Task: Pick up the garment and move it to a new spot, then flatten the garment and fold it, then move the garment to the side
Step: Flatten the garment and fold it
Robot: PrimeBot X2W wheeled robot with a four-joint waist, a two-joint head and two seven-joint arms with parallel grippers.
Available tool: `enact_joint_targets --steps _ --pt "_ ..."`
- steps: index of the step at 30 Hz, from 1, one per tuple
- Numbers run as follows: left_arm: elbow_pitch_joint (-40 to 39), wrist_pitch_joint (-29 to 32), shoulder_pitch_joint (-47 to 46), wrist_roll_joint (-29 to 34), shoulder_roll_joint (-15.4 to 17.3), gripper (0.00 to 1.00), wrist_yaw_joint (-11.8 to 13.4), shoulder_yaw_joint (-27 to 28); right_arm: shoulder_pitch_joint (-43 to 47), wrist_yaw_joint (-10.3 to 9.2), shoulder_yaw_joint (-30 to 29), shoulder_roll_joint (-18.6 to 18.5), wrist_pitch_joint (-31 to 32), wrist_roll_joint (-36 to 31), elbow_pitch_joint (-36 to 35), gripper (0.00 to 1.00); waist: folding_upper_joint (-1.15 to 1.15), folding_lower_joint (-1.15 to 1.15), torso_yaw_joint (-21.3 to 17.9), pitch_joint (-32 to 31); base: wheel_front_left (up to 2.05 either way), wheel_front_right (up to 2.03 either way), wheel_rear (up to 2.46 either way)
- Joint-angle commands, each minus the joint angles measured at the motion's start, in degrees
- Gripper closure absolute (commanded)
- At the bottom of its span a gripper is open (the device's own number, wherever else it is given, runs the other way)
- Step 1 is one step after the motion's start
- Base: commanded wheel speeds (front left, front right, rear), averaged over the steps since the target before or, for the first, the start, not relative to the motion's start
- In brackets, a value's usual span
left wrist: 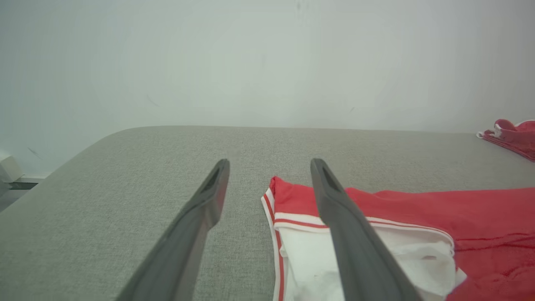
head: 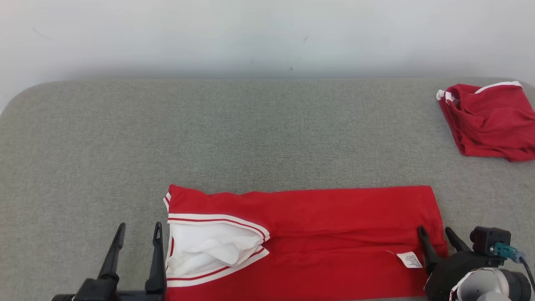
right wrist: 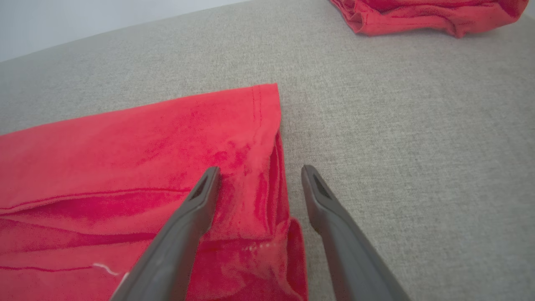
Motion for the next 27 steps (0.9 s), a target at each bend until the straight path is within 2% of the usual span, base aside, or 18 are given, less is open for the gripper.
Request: enact_joint_targets --steps 1,7,8,10,11,12,18,27 --pt "0.2 -0.1 0.9 0.6 -0.1 0.00 0.0 0.4 -0.3 -0.15 -0.2 0.1 -0.2 -0.4 0.4 0.00 0.00 -0.01 0.3 0.0 0.00 0.00 0.00" --pt "2.3 -0.1 0.6 3.3 -2.4 0.00 -1.9 3.4 -0.5 -0.15 0.9 0.6 -0.1 0.6 4.3 0.00 0.00 -0.01 0.7 0.2 0.00 0.00 0.00" --pt "2.6 -0.1 0.7 3.7 -2.6 0.00 -1.9 3.9 -0.5 -0.15 1.4 0.7 -0.1 0.8 4.6 0.08 0.00 -0.01 0.6 0.2 0.00 0.00 0.00" --pt "3.1 -0.1 0.7 4.0 -2.9 0.00 -2.5 4.9 -0.7 -0.15 2.6 1.1 0.2 1.5 4.8 0.60 0.00 -0.01 0.4 0.3 0.00 0.00 0.00" --pt "3.2 -0.1 0.7 4.1 -3.1 0.00 -2.4 5.3 -0.8 -0.15 3.2 1.3 0.3 1.9 5.0 0.74 0.00 -0.01 0.3 0.3 0.00 0.00 0.00" --pt "3.4 -0.1 0.9 4.2 -3.2 0.00 -2.7 5.7 -0.9 -0.15 3.8 1.3 0.4 2.3 5.1 1.00 0.00 -0.01 0.3 0.2 0.00 0.00 0.00" --pt "4.1 -0.1 1.5 5.4 -3.9 0.00 -3.5 6.6 -1.3 -0.15 4.6 0.0 -1.0 4.9 5.7 1.00 0.00 -0.01 0.4 -0.4 0.00 0.00 0.00" --pt "5.8 -0.1 2.2 6.9 -4.2 0.00 -4.0 7.2 -0.3 -0.17 -2.7 -7.5 -4.2 5.2 7.2 1.00 0.00 -0.01 0.0 -2.0 0.00 0.00 0.00"
